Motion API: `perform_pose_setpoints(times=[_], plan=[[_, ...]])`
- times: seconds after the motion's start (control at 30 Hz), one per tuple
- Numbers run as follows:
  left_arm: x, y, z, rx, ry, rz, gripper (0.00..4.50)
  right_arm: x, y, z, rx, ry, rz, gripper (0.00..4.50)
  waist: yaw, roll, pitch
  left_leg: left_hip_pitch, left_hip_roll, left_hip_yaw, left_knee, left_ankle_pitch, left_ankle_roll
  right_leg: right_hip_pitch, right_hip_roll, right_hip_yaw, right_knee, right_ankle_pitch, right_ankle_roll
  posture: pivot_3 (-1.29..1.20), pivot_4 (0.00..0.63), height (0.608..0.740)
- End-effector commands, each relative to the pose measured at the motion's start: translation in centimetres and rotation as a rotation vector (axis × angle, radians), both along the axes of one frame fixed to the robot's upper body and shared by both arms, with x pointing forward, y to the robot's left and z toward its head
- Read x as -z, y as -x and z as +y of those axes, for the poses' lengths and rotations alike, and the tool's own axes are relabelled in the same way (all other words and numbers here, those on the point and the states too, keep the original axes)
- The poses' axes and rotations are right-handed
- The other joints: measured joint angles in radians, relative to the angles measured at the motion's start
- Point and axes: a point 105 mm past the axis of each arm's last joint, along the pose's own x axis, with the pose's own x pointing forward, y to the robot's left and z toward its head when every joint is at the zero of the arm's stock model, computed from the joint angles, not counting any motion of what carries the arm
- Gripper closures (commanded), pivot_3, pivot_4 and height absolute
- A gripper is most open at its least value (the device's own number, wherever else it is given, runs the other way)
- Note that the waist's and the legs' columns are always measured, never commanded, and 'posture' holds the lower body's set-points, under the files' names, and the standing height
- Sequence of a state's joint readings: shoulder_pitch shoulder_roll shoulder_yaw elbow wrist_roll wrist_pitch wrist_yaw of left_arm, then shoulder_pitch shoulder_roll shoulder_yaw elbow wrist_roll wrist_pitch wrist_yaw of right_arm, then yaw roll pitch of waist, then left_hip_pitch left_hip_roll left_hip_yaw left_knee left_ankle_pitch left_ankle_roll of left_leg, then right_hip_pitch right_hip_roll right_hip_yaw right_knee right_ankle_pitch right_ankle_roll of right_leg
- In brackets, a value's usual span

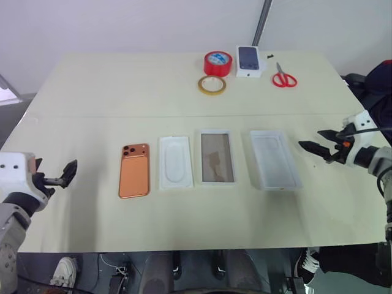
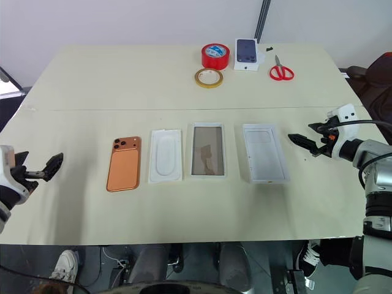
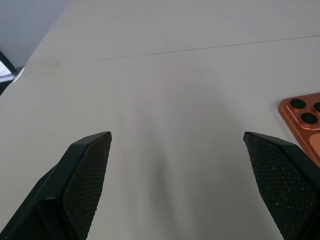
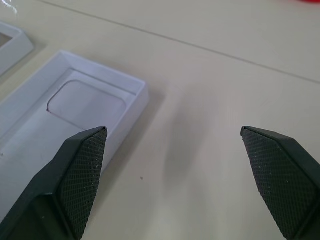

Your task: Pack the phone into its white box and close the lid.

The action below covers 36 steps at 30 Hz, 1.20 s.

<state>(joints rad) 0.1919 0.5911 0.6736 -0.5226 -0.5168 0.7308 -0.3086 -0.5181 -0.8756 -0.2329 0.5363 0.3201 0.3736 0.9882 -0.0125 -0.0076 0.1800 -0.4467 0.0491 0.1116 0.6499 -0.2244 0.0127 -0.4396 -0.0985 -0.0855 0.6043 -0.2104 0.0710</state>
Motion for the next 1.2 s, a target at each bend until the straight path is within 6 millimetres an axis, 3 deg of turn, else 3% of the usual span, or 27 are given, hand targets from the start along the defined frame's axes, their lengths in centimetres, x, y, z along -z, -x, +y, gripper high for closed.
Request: perform_pose_setpoints(times=[0.03, 0.23, 0.37, 0.6, 0.7, 0.77, 0.87, 1.03, 1.2], plan=[[-1.5, 0.2, -0.3, -0.005, -0.014, -0.059, 0.06, -1.4, -0.8, 0.6, -0.018, 0.006, -0.061, 0.03, 0.0, 0.0, 0.0, 0.0, 0.0, 0.0, 0.0, 0.0, 0.0, 0.0, 0.0, 0.0, 0.0, 0.0, 0.0, 0.0, 0.15, 0.73], [-1.6, 0.0, -1.0, 0.002, 0.005, -0.074, 0.06, -2.1, -1.6, 1.8, -0.053, 0.02, -0.095, 0.03, 0.002, 0.0, 0.0, 0.001, 0.0, 0.0, 0.001, 0.0, 0.0, 0.0, 0.0, 0.0, 0.003, 0.0, 0.0, 0.0, 0.15, 0.73], [-1.5, -0.5, -2.5, 0.056, 0.026, -0.072, 0.06, -3.0, -1.7, 3.3, -0.108, 0.023, -0.118, 0.03, 0.002, 0.0, 0.0, 0.001, 0.0, 0.0, 0.003, 0.001, 0.0, 0.0, 0.0, 0.0, 0.006, 0.0, 0.0, 0.0, 0.15, 0.73], [-1.6, -2.7, -8.7, 0.277, 0.089, -0.059, 0.06, -3.9, -0.6, 9.1, -0.302, 0.054, -0.142, 0.03, 0.004, 0.0, 0.0, 0.002, 0.0, -0.001, 0.004, 0.002, 0.001, 0.0, 0.0, 0.001, 0.009, 0.0, 0.001, 0.0, 0.15, 0.73], [-1.3, -3.1, -11.3, 0.39, 0.124, -0.023, 0.06, -3.6, 0.6, 12.5, -0.387, 0.08, -0.132, 0.03, 0.005, 0.0, 0.0, 0.002, 0.0, -0.001, 0.004, 0.003, 0.002, 0.0, 0.0, 0.0, 0.009, 0.0, 0.001, 0.0, 0.15, 0.73], [-1.0, -3.1, -11.9, 0.425, 0.148, 0.0, 0.06, -3.1, 1.3, 14.1, -0.412, 0.102, -0.115, 0.03, 0.001, 0.0, 0.0, 0.002, 0.0, -0.001, 0.004, 0.003, 0.002, 0.0, 0.001, 0.0, 0.009, 0.0, 0.001, 0.0, 0.15, 0.73], [-0.4, -4.5, -14.7, 0.446, 0.237, 0.068, 0.06, -2.8, 2.3, 16.4, -0.475, 0.139, -0.108, 0.03, 0.009, 0.0, 0.0, 0.002, 0.0, -0.001, 0.005, 0.003, 0.002, 0.0, 0.001, 0.001, 0.011, 0.0, 0.001, 0.0, 0.15, 0.73], [0.7, -5.4, -16.6, 0.435, 0.301, 0.218, 0.06, -3.2, 3.4, 18.2, -0.521, 0.132, -0.124, 0.03, 0.024, -0.001, 0.0, 0.002, 0.0, -0.003, 0.009, 0.003, 0.002, 0.003, 0.001, 0.0, 0.011, -0.001, 0.002, 0.0, 0.15, 0.73], [1.4, -5.8, -18.2, 0.425, 0.372, 0.31, 0.06, -3.1, 3.7, 18.3, -0.547, 0.149, -0.122, 0.03, 0.026, -0.002, 0.001, 0.002, -0.001, -0.004, 0.011, 0.003, 0.002, 0.005, 0.001, -0.001, 0.011, -0.001, 0.002, 0.0, 0.15, 0.73]])
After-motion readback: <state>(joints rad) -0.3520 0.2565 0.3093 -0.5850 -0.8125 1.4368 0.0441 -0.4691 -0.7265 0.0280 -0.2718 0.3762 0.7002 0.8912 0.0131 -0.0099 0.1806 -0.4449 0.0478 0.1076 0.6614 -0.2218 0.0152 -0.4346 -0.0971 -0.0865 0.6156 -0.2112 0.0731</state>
